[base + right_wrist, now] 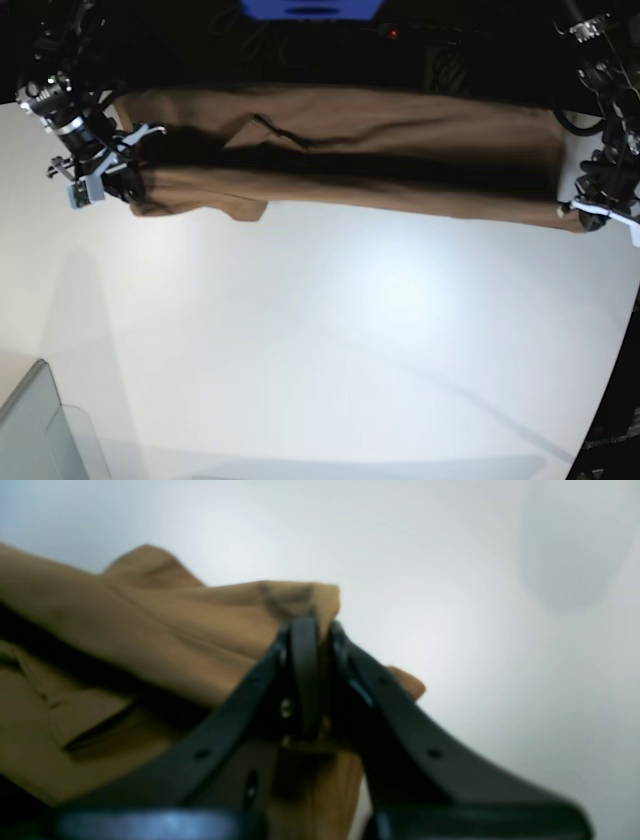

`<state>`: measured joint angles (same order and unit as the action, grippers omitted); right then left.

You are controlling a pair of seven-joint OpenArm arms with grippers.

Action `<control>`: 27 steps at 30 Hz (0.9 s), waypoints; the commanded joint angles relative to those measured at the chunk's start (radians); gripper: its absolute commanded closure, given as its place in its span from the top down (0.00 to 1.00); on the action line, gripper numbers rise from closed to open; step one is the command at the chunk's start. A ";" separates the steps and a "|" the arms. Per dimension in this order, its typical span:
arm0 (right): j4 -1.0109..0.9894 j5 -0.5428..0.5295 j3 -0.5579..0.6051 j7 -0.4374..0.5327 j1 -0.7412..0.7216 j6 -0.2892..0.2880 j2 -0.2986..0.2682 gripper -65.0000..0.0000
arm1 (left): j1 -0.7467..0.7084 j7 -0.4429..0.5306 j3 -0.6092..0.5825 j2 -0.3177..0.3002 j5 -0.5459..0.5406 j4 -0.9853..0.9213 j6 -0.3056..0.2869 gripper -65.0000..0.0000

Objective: Layout the t-shirt on the table in an organized manner, then fold the t-shirt properly
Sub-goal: 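Lift the hem with both grippers and fold it over toward the collar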

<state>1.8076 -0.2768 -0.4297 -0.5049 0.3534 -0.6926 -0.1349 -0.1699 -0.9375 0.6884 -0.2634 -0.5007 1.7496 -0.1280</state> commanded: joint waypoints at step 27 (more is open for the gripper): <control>-0.048 -0.014 0.002 0.024 0.120 -0.006 0.002 0.00 | -0.087 -0.105 0.050 -0.015 -0.005 -0.087 0.000 0.00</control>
<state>1.7462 -0.2768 -0.4225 -0.5034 0.4671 -0.6941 -0.1234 -0.2626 -1.0550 0.7349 -0.2623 -0.5011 1.6459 -0.1314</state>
